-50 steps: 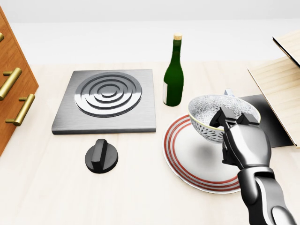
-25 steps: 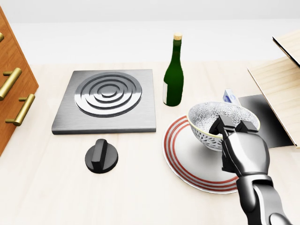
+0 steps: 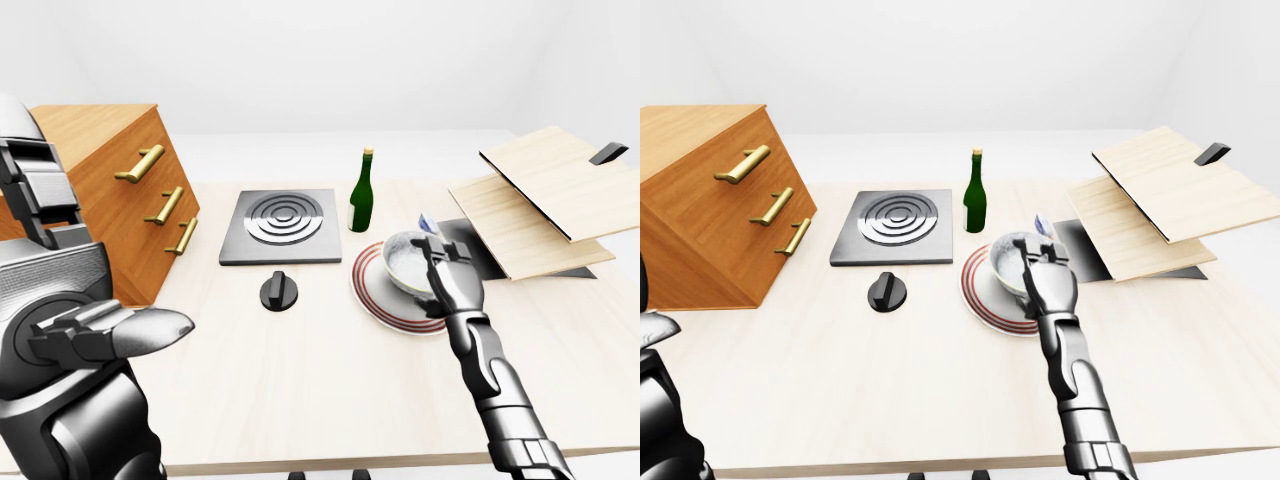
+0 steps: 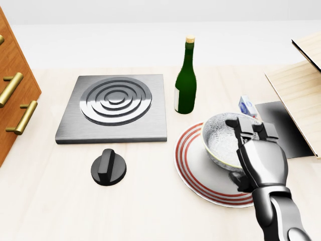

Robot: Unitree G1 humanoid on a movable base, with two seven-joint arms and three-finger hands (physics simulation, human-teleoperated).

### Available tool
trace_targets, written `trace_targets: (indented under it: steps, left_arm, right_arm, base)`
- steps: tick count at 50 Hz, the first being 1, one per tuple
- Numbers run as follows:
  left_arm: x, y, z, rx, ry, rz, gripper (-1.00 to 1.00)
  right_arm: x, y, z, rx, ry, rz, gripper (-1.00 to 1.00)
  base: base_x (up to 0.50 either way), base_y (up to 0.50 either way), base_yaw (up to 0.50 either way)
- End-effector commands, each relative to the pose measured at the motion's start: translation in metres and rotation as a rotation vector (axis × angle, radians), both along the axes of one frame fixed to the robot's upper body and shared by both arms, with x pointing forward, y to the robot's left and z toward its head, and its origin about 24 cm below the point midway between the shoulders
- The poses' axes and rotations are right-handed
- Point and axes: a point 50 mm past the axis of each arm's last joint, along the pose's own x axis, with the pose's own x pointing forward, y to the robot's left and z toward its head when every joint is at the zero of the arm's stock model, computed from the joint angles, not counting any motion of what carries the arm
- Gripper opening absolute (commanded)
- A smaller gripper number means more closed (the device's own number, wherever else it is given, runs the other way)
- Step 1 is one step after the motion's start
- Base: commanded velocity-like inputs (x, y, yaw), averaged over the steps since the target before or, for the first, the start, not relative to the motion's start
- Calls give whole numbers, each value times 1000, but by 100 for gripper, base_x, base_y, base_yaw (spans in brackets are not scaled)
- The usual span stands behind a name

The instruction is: Pick up the akita bowl and put it on the plate.

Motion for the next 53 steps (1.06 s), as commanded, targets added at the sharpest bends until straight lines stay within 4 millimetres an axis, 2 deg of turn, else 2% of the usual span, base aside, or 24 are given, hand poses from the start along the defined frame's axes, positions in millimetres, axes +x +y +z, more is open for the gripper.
trace_targets:
  steps: [1,13,22,26,30,34,37,38,41,42,53]
  left_arm:
    - [1,1,0,-7,2,-2,100]
    - [0,1,0,-11,1,-5,100]
    - [1,1,-1,-8,9,-5,100]
    - [0,1,0,-11,3,-7,100]
    - [-2,0,1,-16,-8,-20,100]
    - [-2,0,1,-21,-7,-24,100]
    - [-2,0,1,-15,-9,-23,100]
    - [-3,0,2,-11,-14,-24,100]
    - [-2,-1,1,-6,-9,-26,100]
    - [-2,-1,1,-2,-9,-27,100]
    - [-2,-5,0,59,-6,-18,100]
  right_arm:
    - [1,2,7,22,-18,8,100]
    - [-2,1,15,24,-40,12,100]
    - [-11,12,102,53,-139,179,100]
    - [-13,14,118,46,-155,209,100]
    - [-13,11,146,54,-200,206,100]
    - [-14,10,152,64,-201,207,100]
    - [-19,14,168,91,-177,241,100]
    - [-23,16,178,75,-194,260,100]
    - [-24,16,187,65,-225,268,100]
    - [-27,18,197,45,-241,289,100]
    - [-34,24,215,14,-292,341,100]
  base:
    - [0,0,0]
    - [0,0,0]
    - [0,0,0]
    - [0,0,0]
    - [0,0,0]
    - [0,0,0]
    - [0,0,0]
    - [0,0,0]
    - [0,0,0]
    - [0,0,0]
    - [0,0,0]
